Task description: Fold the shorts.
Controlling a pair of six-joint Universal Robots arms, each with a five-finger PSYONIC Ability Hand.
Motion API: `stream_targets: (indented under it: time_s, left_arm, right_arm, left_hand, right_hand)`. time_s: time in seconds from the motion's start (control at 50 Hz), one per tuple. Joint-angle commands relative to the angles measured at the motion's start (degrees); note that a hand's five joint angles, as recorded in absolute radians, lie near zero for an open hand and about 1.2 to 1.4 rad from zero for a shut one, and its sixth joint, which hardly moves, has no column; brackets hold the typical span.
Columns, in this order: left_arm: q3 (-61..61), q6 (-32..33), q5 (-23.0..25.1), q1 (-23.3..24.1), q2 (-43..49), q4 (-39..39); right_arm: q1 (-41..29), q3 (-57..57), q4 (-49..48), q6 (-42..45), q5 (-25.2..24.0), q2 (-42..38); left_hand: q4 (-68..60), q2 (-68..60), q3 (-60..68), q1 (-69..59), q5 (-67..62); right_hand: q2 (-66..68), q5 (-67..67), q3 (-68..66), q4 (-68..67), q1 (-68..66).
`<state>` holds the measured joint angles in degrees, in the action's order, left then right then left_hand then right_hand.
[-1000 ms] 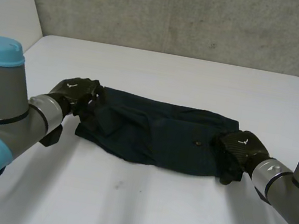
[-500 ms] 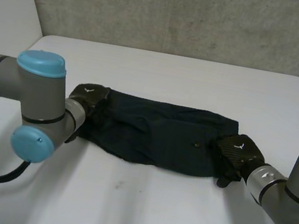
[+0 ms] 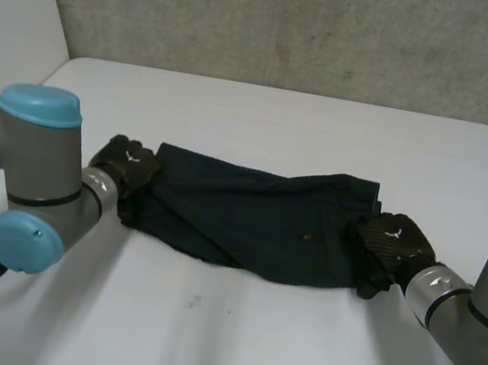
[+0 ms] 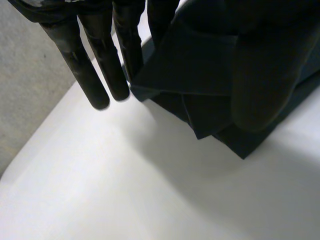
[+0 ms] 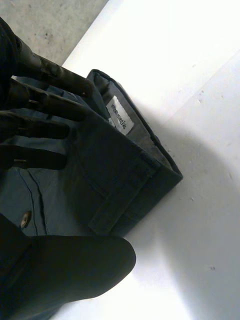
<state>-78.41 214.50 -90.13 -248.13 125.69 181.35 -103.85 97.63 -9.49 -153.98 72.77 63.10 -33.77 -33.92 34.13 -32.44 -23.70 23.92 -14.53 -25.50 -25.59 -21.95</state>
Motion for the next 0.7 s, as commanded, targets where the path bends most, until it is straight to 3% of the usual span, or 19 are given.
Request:
stream_targets:
  time_s: [0.02,0.42,0.48,0.54,0.7]
  left_arm:
    - [0.98,-0.75,0.04,0.71,-2.29,0.85]
    - [-1.75,-7.77,-0.04,1.42,-6.33,2.17]
    - [-2.10,-8.21,-0.04,1.42,-6.16,2.17]
    - [-2.98,-8.57,-0.04,1.42,-6.33,2.34]
    - [-4.03,-9.09,-0.04,1.33,-8.26,2.35]
  right_arm:
    - [-0.04,0.28,-1.50,0.00,-0.35,0.01]
    - [0.22,-0.16,-3.61,3.77,0.09,-2.97]
    - [0.31,-0.60,-3.26,4.21,0.09,-3.77]
    - [0.40,-0.78,-2.82,5.09,0.00,-3.86]
    - [5.67,0.45,-2.64,6.06,0.18,3.16]
  left_hand:
    - [13.60,13.75,-13.97,12.27,13.53]
    - [18.85,18.99,-19.21,17.51,18.77]
    - [19.01,19.16,-19.37,17.68,18.94]
    - [19.35,19.49,-19.71,18.01,19.28]
    - [19.85,20.00,-20.21,18.52,19.78]
  right_hand:
    - [7.52,-6.91,-5.94,-5.86,-9.49]
    - [9.36,-8.75,-7.78,-7.70,-11.33]
    - [20.26,-19.64,-18.68,-18.59,-22.23]
    - [55.98,-55.37,-54.40,-54.32,-57.95]
    - [56.08,-55.47,-54.50,-54.41,-58.05]
